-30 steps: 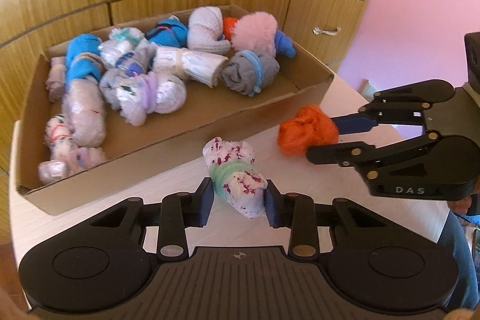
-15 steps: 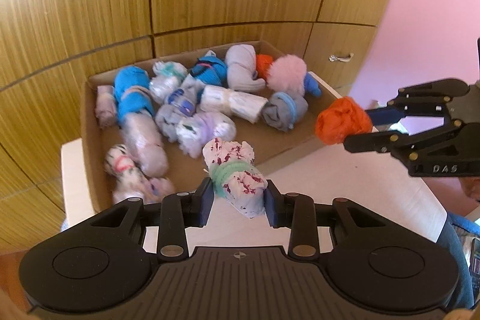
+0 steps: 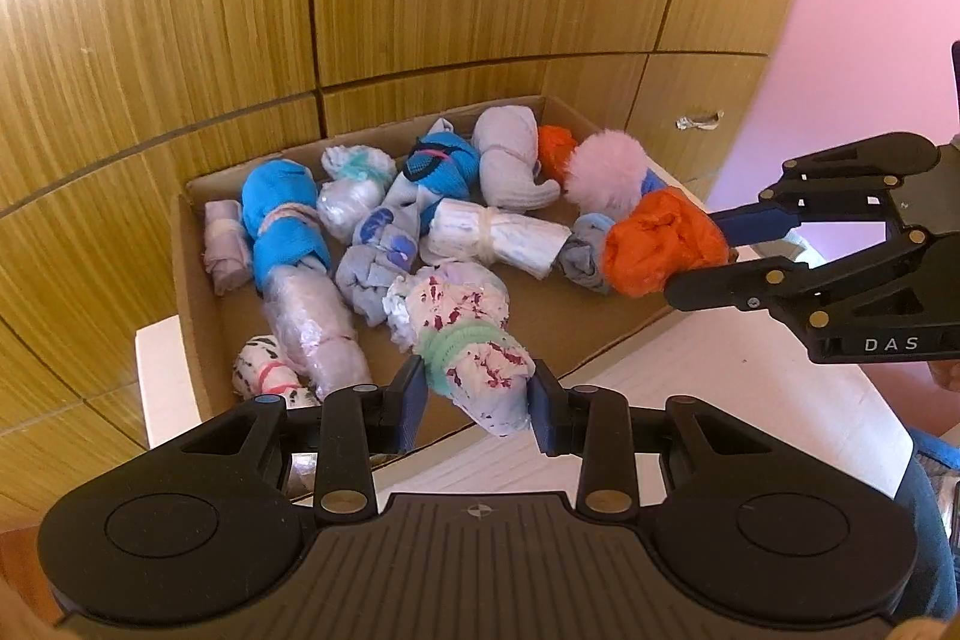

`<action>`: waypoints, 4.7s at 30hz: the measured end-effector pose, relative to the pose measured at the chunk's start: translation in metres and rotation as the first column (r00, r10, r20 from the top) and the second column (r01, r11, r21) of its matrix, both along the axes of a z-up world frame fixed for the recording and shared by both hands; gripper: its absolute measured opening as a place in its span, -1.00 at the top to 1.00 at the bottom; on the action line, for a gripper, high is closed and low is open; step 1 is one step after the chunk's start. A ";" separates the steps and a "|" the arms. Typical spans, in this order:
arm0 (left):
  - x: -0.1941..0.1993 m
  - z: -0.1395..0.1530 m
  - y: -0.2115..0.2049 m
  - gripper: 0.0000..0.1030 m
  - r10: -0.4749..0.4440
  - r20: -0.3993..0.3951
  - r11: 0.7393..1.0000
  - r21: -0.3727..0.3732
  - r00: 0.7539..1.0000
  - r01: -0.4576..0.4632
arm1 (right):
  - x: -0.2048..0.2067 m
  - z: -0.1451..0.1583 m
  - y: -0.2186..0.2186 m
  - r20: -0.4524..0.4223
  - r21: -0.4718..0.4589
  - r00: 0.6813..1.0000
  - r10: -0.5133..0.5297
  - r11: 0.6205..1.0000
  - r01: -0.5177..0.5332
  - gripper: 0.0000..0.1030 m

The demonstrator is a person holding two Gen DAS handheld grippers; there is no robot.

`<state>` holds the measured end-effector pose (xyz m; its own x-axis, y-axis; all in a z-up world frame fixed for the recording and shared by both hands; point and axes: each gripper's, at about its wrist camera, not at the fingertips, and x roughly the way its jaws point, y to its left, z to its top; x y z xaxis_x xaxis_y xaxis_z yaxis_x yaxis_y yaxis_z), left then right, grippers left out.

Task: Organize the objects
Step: 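Carry both held socks over the tray and lower them in, then open both grippers to release the socks and withdraw from the tray, then move both grippers toward the last two socks on the table, then grasp the teal-band white sock with the left gripper while the right grasps the pink-band white sock, then carry both held socks into the tray and lower them in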

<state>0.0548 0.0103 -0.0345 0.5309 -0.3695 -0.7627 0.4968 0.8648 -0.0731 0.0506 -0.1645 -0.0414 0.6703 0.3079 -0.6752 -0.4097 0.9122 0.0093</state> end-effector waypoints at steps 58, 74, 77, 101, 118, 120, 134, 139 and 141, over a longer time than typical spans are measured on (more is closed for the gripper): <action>0.015 -0.014 0.013 -0.43 0.045 -0.019 0.998 0.049 0.999 -0.044 | 0.050 -0.040 0.048 -0.189 -0.073 0.979 0.077 0.993 -0.093 0.28; -0.028 0.007 0.022 -0.47 0.059 0.036 0.997 0.044 0.998 -0.061 | -0.001 0.011 0.048 -0.073 -0.041 0.996 0.049 0.998 -0.053 0.09; -0.047 0.014 0.022 -0.50 0.051 0.061 0.998 0.043 0.997 -0.054 | -0.036 0.026 0.046 -0.026 -0.011 0.998 0.052 0.999 -0.052 -0.02; -0.149 -0.056 -0.034 -0.41 -0.241 -0.006 0.968 0.069 0.971 0.241 | -0.146 -0.059 0.030 -0.100 -0.030 0.989 0.108 0.993 -0.111 0.00; -0.113 -0.028 -0.043 0.33 -0.189 0.026 0.982 0.018 0.982 0.189 | -0.116 -0.011 -0.003 -0.031 0.001 0.999 0.031 1.000 -0.031 0.15; -0.095 -0.018 -0.045 0.33 -0.164 0.032 0.987 0.006 0.986 0.164 | -0.100 0.000 -0.008 -0.016 -0.002 1.000 0.019 1.000 -0.019 0.15; 0.032 -0.022 -0.074 0.33 -0.079 -0.065 0.997 0.020 0.995 0.080 | 0.015 -0.012 -0.039 -0.168 0.116 0.980 -0.107 0.985 0.127 0.15; 0.048 -0.034 -0.080 0.32 -0.088 -0.085 0.994 0.061 0.992 0.094 | 0.032 -0.026 -0.038 -0.218 0.117 0.970 -0.107 0.984 0.135 0.15; 0.048 -0.037 -0.080 0.32 -0.096 -0.080 0.992 0.079 0.992 0.102 | 0.039 -0.031 -0.039 -0.225 0.114 0.968 -0.109 0.984 0.138 0.15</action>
